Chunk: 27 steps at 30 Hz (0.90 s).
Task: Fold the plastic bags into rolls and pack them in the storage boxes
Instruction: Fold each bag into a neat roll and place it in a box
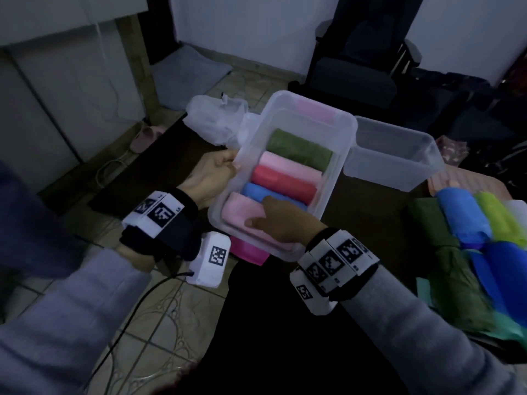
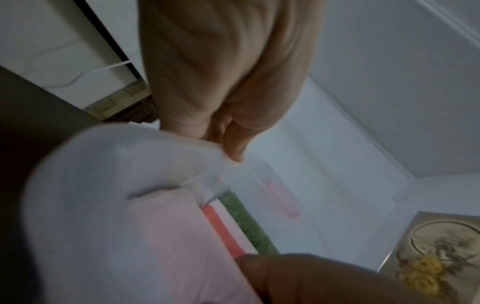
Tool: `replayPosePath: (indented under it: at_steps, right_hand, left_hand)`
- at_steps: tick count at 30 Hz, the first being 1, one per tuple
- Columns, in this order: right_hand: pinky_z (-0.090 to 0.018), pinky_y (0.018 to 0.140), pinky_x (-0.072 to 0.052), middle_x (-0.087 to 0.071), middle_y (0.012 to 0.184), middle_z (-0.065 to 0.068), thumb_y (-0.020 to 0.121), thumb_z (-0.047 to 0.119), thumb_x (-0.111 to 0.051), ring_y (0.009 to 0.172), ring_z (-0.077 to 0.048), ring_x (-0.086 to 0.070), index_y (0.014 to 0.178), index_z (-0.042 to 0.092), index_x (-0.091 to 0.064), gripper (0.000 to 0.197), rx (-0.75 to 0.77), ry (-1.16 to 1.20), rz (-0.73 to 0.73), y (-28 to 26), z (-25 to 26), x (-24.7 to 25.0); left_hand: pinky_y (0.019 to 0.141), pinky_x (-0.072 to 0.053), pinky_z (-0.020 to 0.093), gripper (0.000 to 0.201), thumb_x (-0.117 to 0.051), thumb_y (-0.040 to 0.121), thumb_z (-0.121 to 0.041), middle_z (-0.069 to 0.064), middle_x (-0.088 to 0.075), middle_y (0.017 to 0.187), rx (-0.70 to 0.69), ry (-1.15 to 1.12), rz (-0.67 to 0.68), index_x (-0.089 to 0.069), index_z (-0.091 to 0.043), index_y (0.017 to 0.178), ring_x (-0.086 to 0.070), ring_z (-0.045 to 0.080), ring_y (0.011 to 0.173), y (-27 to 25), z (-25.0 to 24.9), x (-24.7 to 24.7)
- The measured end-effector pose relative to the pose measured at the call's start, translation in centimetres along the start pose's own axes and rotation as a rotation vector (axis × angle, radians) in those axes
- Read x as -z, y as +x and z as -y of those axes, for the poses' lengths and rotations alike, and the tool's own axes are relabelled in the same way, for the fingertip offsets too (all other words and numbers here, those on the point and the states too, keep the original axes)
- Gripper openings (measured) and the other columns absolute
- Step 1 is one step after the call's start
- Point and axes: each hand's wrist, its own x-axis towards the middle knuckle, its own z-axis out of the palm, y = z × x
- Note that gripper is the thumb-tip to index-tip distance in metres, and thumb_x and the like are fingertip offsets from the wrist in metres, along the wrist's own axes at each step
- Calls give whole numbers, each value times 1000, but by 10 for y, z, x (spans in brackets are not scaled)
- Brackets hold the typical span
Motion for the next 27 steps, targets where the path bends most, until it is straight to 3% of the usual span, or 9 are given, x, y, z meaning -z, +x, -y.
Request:
replayPosePath:
  at_steps: [2, 4, 6, 10, 15, 20, 22, 24, 27]
  right_hand:
    - [-29, 92, -35, -42, 139, -19, 97, 37, -48, 125, -29, -44, 136, -3, -34, 58, -17, -10, 42, 2, 2, 2]
    - [-31, 93, -35, -43, 137, -19, 95, 35, -51, 124, -30, -44, 134, -3, -35, 56, -24, -24, 30, 4, 2, -1]
    - [-34, 94, -37, -45, 134, -20, 93, 33, -55, 122, -32, -45, 129, -2, -37, 53, -43, -39, -30, 7, 2, -9]
    - [-45, 103, -37, -42, 134, -21, 92, 32, -57, 125, -36, -41, 128, 0, -35, 53, -96, -65, -110, 12, 3, -22]
    - [-46, 105, -33, -36, 138, -22, 93, 34, -54, 128, -38, -35, 132, 1, -33, 55, -120, -74, -79, 17, 0, -18]
    - [-44, 110, -20, -25, 145, -23, 101, 38, -30, 134, -38, -24, 145, 6, -20, 55, -138, -11, 4, 12, -1, -10]
    - [-47, 108, -22, -26, 146, -22, 103, 26, -21, 130, -42, -27, 149, 14, -17, 47, -133, 21, -29, 13, -1, -7]
    - [-45, 105, -26, -30, 145, -20, 103, 23, -20, 128, -39, -32, 146, 12, -24, 45, -161, 76, -61, 15, -2, -2]
    - [-44, 103, -28, -37, 142, -18, 104, 20, -19, 126, -36, -38, 149, 16, -20, 45, -131, 121, -86, 22, -5, -4]
  left_hand:
    - [75, -50, 18, 32, -37, 98, 3, 10, -60, 104, -14, 25, -13, -54, -1, 125, -57, 11, 82, -1, 3, 0]
    - [89, -50, 35, 31, -40, 98, 0, 10, -62, 107, -38, 121, -20, -59, -5, 121, -60, 18, 92, 2, 6, 2]
    - [98, -46, 44, 31, -40, 97, 0, 10, -64, 108, -46, 185, -16, -62, -9, 118, -59, 22, 101, 3, 6, 2]
    - [100, -46, 42, 34, -39, 96, 0, 10, -64, 111, -57, 293, 4, -61, -10, 121, -59, 26, 110, 6, 5, 4]
    - [99, -46, 40, 30, -43, 98, -7, 13, -64, 112, -58, 350, 18, -60, -11, 123, -59, 27, 109, 9, 3, 2]
    - [94, -44, 30, 30, -43, 98, -9, 10, -63, 115, -51, 358, 10, -58, -11, 125, -57, 22, 108, 12, 3, 0]
    - [91, -42, 27, 30, -43, 98, -10, 10, -63, 115, -57, 382, 2, -59, -10, 124, -57, 23, 110, 15, 4, -1]
    - [91, -42, 28, 30, -43, 98, -10, 11, -63, 116, -56, 407, -2, -59, -9, 124, -56, 24, 111, 17, 4, -1]
    - [96, -44, 32, 30, -44, 98, -9, 10, -63, 115, -48, 380, 3, -59, -10, 123, -57, 24, 110, 19, 5, -2]
